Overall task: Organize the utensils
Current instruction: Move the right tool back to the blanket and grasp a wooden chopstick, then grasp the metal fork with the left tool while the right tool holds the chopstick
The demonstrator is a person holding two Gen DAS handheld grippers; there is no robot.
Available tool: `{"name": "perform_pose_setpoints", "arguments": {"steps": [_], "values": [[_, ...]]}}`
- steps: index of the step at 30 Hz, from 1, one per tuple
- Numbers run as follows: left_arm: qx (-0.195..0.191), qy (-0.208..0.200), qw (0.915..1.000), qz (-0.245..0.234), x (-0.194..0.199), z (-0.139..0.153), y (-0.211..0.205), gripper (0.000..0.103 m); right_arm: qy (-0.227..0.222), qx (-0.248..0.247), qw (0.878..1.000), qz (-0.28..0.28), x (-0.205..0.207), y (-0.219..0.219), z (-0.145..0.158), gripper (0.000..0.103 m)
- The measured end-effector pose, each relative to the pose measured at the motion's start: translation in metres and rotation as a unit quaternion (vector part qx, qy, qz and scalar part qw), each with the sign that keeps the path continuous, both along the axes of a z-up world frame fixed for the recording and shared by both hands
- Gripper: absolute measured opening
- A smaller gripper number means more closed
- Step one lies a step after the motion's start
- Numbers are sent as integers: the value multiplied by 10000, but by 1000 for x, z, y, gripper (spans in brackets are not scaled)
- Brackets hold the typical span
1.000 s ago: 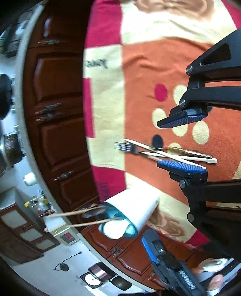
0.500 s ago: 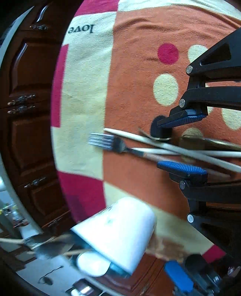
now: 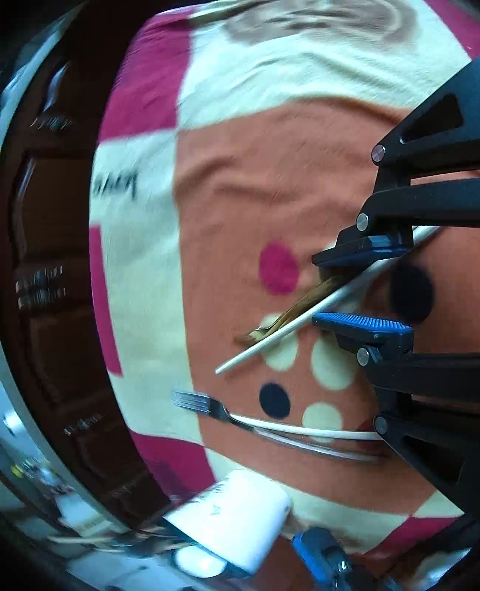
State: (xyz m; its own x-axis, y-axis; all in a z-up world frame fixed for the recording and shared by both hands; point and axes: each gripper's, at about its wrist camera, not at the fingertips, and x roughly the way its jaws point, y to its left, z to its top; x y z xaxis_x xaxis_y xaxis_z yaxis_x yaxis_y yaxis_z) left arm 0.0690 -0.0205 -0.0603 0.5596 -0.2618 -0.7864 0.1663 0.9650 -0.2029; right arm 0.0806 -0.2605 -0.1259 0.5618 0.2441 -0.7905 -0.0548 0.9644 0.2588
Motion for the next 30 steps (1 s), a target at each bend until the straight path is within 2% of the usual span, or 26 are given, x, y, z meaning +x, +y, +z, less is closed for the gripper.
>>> {"name": "perform_pose_setpoints", "arguments": {"steps": [4, 8, 9, 11, 12, 14, 16, 22, 30], "values": [[-41, 207, 9998, -67, 13, -14, -16, 41, -148, 309, 9994, -25, -17, -22, 9, 24], [-64, 450, 9990, -55, 28, -32, -26, 40, -350, 254, 9990, 135, -29, -20, 23, 25], [-78, 499, 9987, -50, 30, -36, -26, 37, -386, 282, 9987, 171, -31, -19, 27, 26], [-124, 716, 9973, -71, 38, -47, -28, 20, -444, 341, 9982, 215, -31, -16, 33, 28], [-177, 796, 9966, -84, 39, -51, -27, 19, -465, 362, 9980, 226, -31, -15, 35, 28], [-287, 756, 9967, -113, 41, -50, -25, 10, -507, 402, 9976, 260, -28, -13, 37, 28], [-287, 787, 9964, -138, 39, -49, -24, 9, -526, 420, 9972, 310, -25, -10, 38, 28], [-423, 859, 9943, -476, 0, -40, -5, 8, -524, 363, 9970, 448, -12, 2, 37, 28], [-221, 1289, 9879, -830, -61, -49, 14, 8, -389, 90, 9945, 969, 8, 23, 27, 28]]}}
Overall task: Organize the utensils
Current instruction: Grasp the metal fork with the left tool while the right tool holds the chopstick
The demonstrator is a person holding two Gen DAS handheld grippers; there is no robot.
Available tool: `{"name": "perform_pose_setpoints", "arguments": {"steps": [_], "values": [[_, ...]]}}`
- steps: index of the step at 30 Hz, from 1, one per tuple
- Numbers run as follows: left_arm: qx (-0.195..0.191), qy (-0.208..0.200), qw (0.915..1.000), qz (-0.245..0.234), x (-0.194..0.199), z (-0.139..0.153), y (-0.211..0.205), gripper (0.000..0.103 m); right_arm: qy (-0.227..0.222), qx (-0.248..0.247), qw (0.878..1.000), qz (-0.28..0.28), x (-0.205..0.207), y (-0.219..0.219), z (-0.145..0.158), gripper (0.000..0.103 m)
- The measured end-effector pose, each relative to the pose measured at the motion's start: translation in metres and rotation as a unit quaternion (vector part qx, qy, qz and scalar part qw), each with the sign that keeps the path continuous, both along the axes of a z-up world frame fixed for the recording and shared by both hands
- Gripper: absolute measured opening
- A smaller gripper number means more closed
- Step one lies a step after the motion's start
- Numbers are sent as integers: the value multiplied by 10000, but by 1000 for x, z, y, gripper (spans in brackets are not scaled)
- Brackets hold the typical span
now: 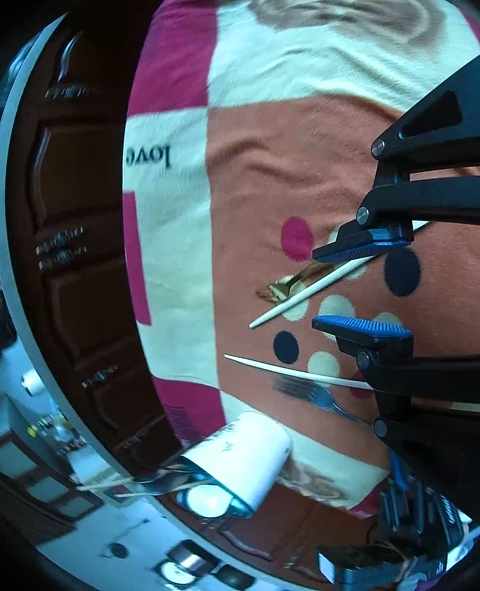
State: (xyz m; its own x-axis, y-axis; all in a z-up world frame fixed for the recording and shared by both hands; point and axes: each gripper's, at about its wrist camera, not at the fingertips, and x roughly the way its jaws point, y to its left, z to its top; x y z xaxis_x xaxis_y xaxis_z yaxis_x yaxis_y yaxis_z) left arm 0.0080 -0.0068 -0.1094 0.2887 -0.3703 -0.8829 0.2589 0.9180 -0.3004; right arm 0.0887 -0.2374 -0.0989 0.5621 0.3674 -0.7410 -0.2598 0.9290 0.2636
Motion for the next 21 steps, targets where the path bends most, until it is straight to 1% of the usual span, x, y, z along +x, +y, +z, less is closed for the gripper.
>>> {"name": "perform_pose_setpoints", "arguments": {"steps": [1, 3, 5, 6, 9, 10, 11, 13, 18, 21], "values": [[44, -28, 10000, -14, -3, 2, 0, 8, 9, 1, 10000, 65, 7, 3, -1, 28], [-83, -47, 10000, 25, -5, 8, 3, 13, 66, 63, 9999, 137, 18, 5, -2, 28], [-233, -75, 9997, 94, -1, 14, 7, 29, 166, 129, 9996, 204, 31, 6, -5, 28], [-261, -132, 9995, 128, 3, 18, 7, 30, 220, 141, 9994, 245, 37, 7, -8, 28], [-173, -330, 9991, 193, 20, 27, 5, 30, 474, 121, 9984, 295, 54, 8, -17, 28], [-127, -365, 9991, 196, 26, 28, 3, 30, 569, 179, 9977, 323, 57, 8, -21, 26], [-75, -404, 9990, 201, 34, 28, -1, 30, 635, 263, 9970, 369, 59, 9, -24, 21], [-37, -504, 9984, 251, 49, 27, -6, 30, 634, 321, 9965, 450, 57, 12, -25, 16], [206, -793, 9962, 283, 77, 22, -26, 30, 607, 365, 9962, 506, 59, 13, -24, 15], [333, -805, 9957, 300, 92, 15, -31, 30, 749, 357, 9948, 597, 68, 16, -26, 15]]}}
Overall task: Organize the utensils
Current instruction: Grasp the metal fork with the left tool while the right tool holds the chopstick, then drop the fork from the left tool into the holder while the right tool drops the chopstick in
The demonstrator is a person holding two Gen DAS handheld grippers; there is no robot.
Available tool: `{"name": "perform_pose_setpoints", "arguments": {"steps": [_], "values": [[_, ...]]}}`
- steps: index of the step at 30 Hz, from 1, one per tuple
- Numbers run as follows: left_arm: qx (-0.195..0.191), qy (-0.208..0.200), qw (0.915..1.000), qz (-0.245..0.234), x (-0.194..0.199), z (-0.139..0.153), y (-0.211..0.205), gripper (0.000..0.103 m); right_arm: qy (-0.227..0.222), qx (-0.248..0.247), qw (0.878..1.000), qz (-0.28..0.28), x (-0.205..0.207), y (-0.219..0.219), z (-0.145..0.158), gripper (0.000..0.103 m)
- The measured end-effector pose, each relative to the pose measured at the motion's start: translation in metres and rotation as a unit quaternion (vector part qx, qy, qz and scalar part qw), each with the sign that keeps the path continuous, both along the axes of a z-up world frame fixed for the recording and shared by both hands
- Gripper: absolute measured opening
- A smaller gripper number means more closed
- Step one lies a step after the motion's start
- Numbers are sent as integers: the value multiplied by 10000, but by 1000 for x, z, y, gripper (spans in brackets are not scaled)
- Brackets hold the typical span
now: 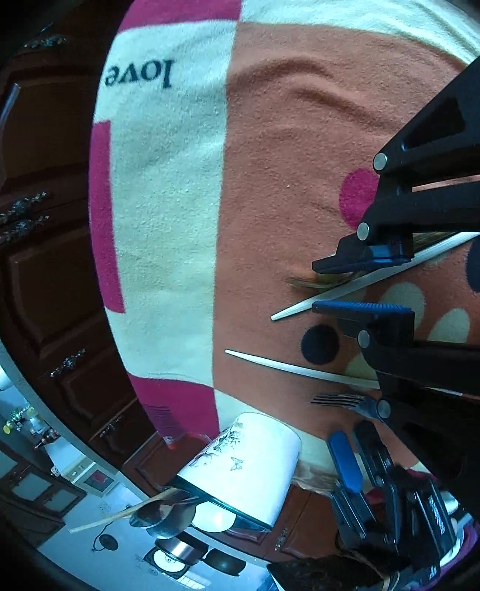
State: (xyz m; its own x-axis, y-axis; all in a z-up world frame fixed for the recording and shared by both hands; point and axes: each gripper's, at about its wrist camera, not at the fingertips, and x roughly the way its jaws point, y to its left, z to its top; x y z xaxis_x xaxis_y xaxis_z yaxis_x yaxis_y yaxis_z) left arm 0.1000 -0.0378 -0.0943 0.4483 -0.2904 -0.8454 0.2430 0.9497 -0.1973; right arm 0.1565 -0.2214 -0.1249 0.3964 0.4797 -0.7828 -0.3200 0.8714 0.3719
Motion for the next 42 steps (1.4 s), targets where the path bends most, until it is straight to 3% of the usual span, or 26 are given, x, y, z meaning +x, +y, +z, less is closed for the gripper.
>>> {"name": "perform_pose_setpoints", "arguments": {"steps": [3, 6, 7, 12, 22, 36, 39, 40, 42], "values": [[112, 55, 9999, 41, 13, -8, -2, 30, 47, -105, 9999, 102, 7, 6, -1, 15], [68, 230, 9997, -53, 21, -16, -5, 30, -3, -132, 9998, 125, 7, 10, 0, 3], [-16, 209, 9998, -57, 21, -15, -2, 21, -66, -98, 9999, 99, 4, 9, 2, 3], [-292, 205, 9990, -267, 15, -10, 1, 19, -301, 462, 9984, -150, -16, -14, 21, 2], [-581, -439, 9968, -317, -27, 51, 21, 19, -1062, 1076, 9868, -579, -71, -47, 78, 1], [-758, -1017, 9908, -464, -85, 114, 46, 17, -1505, 1296, 9793, -400, -107, -22, 116, 1], [-712, -1355, 9872, -449, -97, 128, 53, 7, -1559, 1351, 9778, -376, -110, -15, 118, 1], [-633, -1369, 9876, -430, -97, 127, 53, 1, -1557, 1372, 9775, -374, -110, -14, 118, 1], [-645, -1146, 9904, -428, -94, 121, 53, 0, -1553, 1384, 9774, -374, -110, -10, 119, 1]]}}
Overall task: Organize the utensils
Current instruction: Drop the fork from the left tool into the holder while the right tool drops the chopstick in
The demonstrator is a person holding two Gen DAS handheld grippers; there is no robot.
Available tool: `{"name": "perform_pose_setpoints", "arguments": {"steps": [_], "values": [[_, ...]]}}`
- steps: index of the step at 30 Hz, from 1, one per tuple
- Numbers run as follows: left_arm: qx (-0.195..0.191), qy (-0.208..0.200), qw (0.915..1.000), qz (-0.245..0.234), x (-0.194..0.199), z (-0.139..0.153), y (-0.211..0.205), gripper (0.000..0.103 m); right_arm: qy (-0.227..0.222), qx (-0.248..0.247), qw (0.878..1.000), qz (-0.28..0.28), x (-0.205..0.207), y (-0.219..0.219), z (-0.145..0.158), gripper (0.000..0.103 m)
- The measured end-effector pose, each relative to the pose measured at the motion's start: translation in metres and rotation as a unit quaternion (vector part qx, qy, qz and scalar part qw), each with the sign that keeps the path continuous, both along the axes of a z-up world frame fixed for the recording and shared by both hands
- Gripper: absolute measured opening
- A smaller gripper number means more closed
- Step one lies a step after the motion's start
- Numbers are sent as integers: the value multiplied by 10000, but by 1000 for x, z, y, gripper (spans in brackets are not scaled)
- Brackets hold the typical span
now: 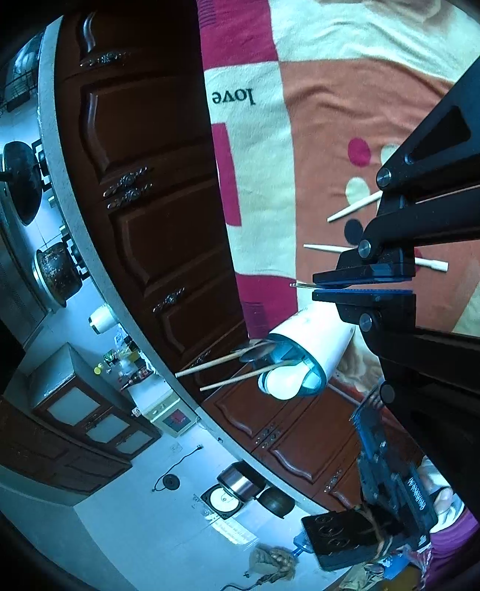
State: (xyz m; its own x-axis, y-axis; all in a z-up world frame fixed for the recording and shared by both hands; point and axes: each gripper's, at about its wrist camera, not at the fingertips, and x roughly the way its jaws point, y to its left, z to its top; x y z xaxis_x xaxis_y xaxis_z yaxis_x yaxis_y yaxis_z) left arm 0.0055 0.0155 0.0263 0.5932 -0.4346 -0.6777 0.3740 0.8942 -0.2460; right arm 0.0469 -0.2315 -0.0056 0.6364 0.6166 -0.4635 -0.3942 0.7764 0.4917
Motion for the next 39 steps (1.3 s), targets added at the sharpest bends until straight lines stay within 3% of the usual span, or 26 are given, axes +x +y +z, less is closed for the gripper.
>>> {"name": "perform_pose_setpoints", "arguments": {"steps": [6, 10, 16, 27, 32, 39], "values": [[-95, 44, 9999, 81, -1, -1, 5, 1, -95, 19, 9999, 76, -2, 11, 10, 1], [-91, -32, 9999, 108, -3, 13, 11, 1, -208, 84, 9996, 159, -1, 18, 24, 1], [-92, -200, 9995, 242, 1, 58, 41, 1, -459, 236, 9979, 380, 6, 41, 51, 1], [563, -816, 9906, 940, 43, 138, 109, 1, -855, 675, 9908, 805, 43, 112, 94, 1], [943, -893, 9861, 1037, 74, 133, 112, 1, -816, 611, 9918, 776, 62, 144, 81, 1], [1689, -751, 9781, 961, 109, 92, 93, 1, -330, 604, 9955, 656, 81, 162, 30, 1]]}}
